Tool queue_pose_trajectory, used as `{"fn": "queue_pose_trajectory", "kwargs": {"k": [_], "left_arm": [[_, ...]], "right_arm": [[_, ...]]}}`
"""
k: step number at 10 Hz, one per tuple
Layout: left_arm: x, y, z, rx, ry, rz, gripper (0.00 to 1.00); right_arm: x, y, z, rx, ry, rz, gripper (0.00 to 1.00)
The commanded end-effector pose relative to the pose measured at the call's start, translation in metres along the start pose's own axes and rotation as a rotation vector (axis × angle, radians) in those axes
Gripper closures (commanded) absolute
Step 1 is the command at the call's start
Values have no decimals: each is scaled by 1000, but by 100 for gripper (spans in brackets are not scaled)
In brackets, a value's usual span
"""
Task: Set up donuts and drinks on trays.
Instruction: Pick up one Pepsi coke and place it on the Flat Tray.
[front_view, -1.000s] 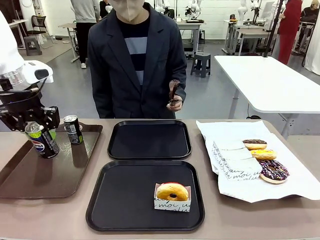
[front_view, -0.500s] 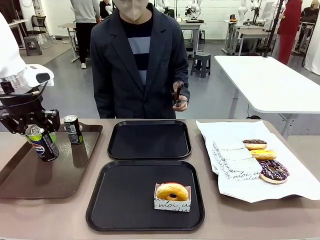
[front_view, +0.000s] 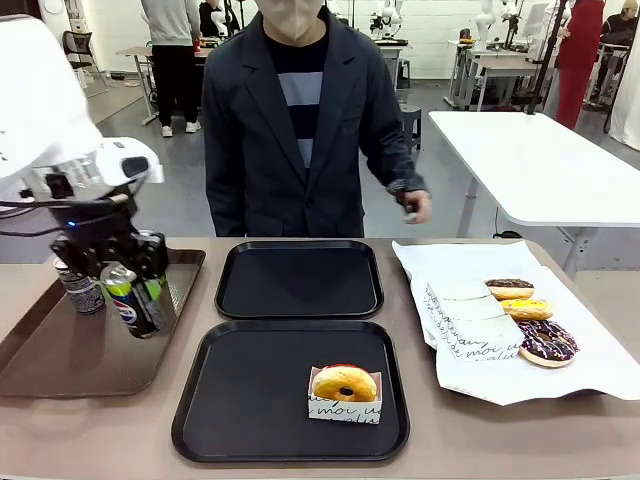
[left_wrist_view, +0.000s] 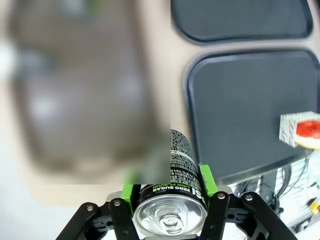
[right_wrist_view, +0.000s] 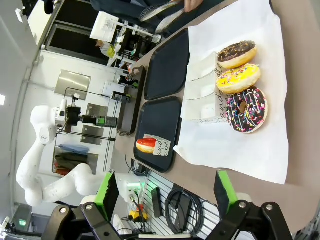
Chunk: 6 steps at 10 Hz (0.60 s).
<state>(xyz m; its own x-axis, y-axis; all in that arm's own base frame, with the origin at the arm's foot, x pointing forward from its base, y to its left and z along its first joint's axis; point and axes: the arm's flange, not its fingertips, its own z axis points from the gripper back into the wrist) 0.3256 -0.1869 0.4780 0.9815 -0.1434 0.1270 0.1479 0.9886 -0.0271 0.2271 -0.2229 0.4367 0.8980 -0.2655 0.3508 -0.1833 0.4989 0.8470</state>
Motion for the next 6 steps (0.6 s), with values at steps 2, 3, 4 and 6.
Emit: {"fn": "queue_pose_trajectory", "kwargs": {"k": [2, 3, 4, 6], "left_arm": [[8, -65, -13, 103, 49, -107, 41], [12, -82, -20, 112, 71, -136, 41], [13, -91, -25, 118, 83, -149, 41], [-2, -87, -30, 83, 71, -166, 41]], "right_arm": [[2, -1, 1, 20, -17, 16, 0], [2, -1, 1, 20, -17, 16, 0], [2, -1, 1, 20, -17, 16, 0], [2, -1, 1, 20, -17, 16, 0]]}}
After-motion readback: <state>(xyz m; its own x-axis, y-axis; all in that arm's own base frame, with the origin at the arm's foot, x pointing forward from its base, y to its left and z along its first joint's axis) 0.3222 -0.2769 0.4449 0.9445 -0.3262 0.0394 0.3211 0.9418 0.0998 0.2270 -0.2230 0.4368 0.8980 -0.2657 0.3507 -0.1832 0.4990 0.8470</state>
